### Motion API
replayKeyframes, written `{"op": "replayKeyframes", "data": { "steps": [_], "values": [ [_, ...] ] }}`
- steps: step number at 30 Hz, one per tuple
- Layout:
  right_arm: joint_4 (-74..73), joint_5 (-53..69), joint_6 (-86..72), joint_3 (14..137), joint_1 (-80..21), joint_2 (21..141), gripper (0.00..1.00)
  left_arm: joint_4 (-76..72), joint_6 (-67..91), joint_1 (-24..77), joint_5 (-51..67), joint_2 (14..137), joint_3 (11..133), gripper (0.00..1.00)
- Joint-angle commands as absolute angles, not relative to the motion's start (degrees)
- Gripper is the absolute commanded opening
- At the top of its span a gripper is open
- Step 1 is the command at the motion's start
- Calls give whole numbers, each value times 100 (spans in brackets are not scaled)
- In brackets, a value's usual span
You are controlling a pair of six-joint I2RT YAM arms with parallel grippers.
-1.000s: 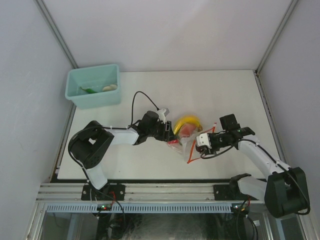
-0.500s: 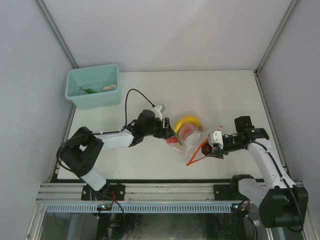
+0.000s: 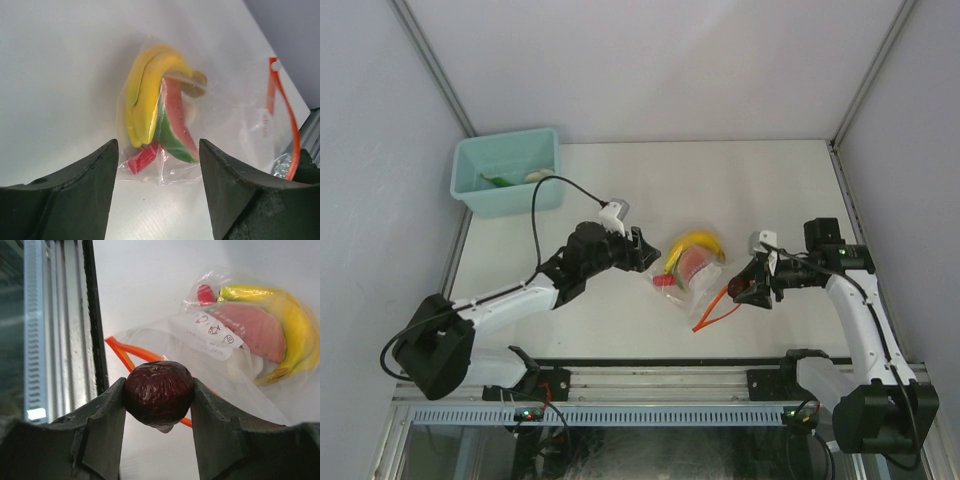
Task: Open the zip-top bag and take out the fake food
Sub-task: Pick up the fake fruit from the zipper food storage bag.
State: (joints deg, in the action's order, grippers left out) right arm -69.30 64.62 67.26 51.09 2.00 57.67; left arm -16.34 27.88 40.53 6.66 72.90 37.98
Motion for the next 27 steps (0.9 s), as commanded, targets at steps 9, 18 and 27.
{"op": "replayKeyframes", "data": {
  "steps": [9,18,27],
  "values": [
    [-6403,7844,3459,6285,360,6605,0,-3247,1129,4555,814,5904,3398,69],
    [-7073,8194,3726,6784,394,7244,0,-3723,-958,5549,635,5744,3273,92],
    [-7563,8088,4316,6922,-63,7387,0,-2918,-2292,6167,911,6269,4078,100]
  ]
}}
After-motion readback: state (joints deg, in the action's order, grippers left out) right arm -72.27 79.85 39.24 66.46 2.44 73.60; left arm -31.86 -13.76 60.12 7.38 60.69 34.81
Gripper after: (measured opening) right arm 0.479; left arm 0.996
